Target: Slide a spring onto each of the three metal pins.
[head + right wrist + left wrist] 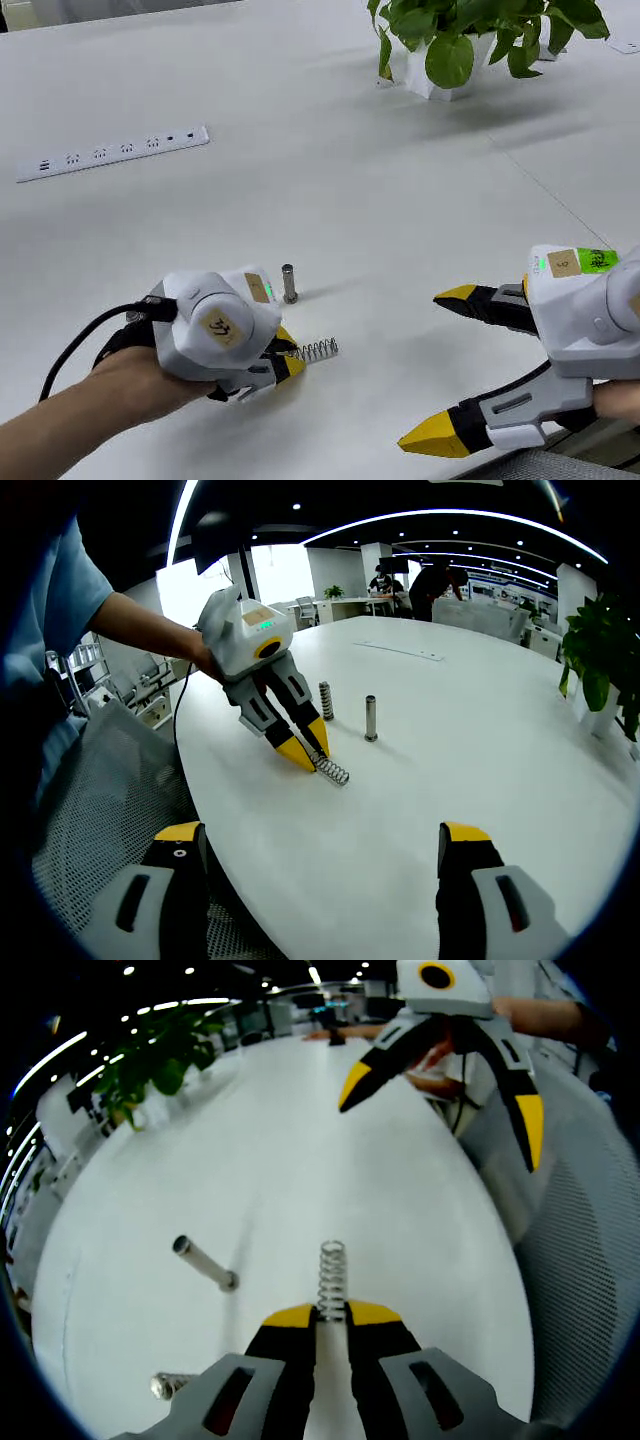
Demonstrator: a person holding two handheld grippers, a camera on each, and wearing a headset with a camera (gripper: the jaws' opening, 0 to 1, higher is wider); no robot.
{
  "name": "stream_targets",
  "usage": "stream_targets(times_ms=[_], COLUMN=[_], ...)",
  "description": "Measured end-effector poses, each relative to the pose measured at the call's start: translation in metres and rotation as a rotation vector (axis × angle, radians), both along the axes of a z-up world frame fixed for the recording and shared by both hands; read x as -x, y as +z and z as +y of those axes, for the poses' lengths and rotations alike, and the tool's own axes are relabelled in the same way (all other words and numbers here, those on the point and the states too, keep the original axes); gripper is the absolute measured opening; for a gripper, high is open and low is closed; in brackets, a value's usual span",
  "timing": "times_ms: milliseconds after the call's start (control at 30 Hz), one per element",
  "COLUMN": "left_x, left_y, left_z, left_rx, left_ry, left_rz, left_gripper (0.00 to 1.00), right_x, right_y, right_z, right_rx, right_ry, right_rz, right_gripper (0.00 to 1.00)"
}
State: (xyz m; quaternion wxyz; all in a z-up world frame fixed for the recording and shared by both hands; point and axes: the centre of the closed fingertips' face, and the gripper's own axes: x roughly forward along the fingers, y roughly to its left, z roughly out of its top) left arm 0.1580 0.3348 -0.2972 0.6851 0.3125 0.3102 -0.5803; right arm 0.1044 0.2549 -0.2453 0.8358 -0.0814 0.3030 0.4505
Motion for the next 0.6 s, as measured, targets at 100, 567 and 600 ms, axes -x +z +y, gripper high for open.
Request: stream_targets(times_ms=[100,567,600], left_x=[0.000,-0.001,0.000], left_y=[0.000,-0.001,-0.001], left_z=[0.000,0.004,0.003], left_rx=[-0.037,-0.094,-0.086], left_ry=[0.002,0.022,0.020], left_rz=[0.017,0.065,0.053], left_gripper=[0.11,0.10,0.10], right_x=[0.001,0.005,0.005], right_y=[0.000,0.000,0.001], right_z=[0.002,0.013,0.014], right_rx=[-0.001,-0.018,-0.020], right_ry=[0.002,0.017,0.018], right_rz=[0.002,0.012,0.011], right_gripper=[0.97,0.96,0.96])
